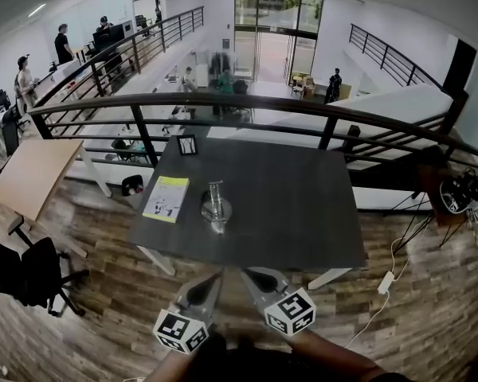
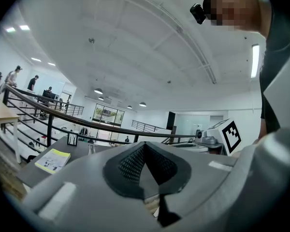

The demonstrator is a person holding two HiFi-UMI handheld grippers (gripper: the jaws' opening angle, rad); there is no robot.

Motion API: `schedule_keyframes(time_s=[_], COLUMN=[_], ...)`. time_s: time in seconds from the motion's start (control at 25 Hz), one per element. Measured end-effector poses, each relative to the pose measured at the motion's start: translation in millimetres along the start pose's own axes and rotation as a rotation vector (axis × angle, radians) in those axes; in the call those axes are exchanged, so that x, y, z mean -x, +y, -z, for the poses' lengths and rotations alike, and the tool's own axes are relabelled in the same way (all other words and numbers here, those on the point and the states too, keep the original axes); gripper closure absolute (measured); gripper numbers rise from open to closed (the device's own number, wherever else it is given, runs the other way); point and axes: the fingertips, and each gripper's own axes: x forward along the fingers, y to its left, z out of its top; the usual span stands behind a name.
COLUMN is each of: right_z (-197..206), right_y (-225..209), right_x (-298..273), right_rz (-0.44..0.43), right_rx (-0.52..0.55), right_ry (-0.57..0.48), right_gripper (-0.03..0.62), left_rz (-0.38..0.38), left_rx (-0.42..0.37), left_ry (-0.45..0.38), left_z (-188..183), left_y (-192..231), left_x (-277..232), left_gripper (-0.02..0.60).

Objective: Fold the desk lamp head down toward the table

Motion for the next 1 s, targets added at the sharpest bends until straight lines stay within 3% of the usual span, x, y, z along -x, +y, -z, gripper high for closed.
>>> schedule_keyframes(time_s=[1.0], right_z=[-18.6], right_y=[26.4], right_x=[11.6], right_rz=[-0.04], right_rx=[0.059], right_ry=[-0.032], right_gripper=[0.592], left_rz=[-0.01], left_rx=[0.003], left_ry=[-0.006], left_z=[-2.7], left_y=[-17.8], left_x=[14.3], left_gripper=[0.58])
